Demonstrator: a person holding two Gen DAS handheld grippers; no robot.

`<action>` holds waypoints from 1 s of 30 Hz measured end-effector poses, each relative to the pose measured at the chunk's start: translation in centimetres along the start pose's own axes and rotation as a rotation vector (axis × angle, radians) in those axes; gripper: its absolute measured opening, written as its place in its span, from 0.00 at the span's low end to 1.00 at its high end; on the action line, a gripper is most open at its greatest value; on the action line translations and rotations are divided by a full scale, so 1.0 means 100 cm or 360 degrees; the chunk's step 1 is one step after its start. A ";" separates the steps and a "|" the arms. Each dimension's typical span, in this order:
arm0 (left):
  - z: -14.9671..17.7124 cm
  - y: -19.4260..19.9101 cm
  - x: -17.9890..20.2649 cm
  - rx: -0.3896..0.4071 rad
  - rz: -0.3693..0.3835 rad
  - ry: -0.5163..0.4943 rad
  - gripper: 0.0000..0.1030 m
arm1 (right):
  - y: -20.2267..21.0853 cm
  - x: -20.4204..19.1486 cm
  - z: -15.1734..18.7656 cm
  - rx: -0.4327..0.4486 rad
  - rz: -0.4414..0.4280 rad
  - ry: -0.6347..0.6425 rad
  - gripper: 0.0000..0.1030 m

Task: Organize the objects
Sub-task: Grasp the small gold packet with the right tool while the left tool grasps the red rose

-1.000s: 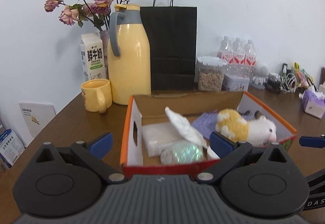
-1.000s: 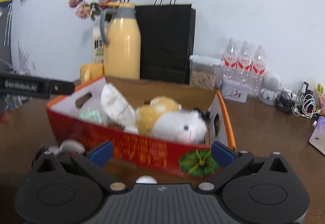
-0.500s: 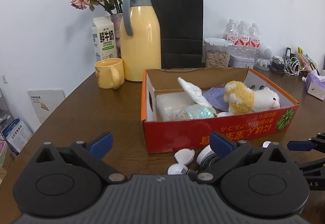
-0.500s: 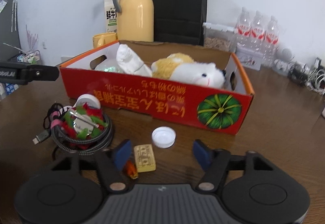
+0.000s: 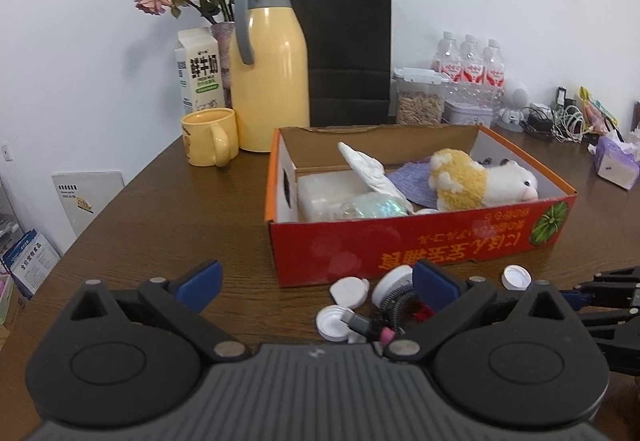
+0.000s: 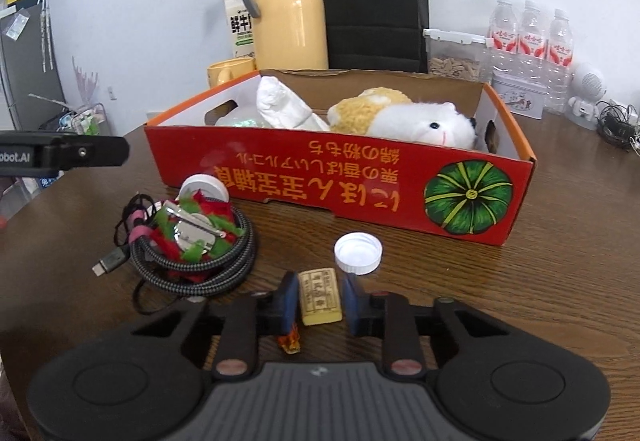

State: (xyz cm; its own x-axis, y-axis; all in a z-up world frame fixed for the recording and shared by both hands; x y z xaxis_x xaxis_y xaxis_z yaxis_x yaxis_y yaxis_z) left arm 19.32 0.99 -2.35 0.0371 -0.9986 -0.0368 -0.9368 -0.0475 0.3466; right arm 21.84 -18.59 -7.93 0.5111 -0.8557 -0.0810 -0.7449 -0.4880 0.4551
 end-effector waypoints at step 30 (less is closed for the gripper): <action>0.032 -0.021 0.074 -0.0142 0.0294 -0.0028 0.51 | 0.013 0.015 -0.006 0.0186 0.0212 0.0005 0.20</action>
State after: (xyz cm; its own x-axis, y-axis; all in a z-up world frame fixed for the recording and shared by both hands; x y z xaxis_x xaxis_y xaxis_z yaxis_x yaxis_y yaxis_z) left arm 20.42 -6.26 -6.35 -0.1395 -0.9900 0.0193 -0.8926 0.1342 0.4304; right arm 21.91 -20.39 -6.89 0.4059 -0.9136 -0.0241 -0.8507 -0.3874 0.3552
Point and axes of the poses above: each gripper's, at about its wrist camera, not at the fingertips, and y roughly against the way its jaws point, x to its right, z to its underside, the point moved 8 cm from there along -y, roughly the way its jaws point, and after that the axes turned 11 degrees about x, right-handed, at the moved point
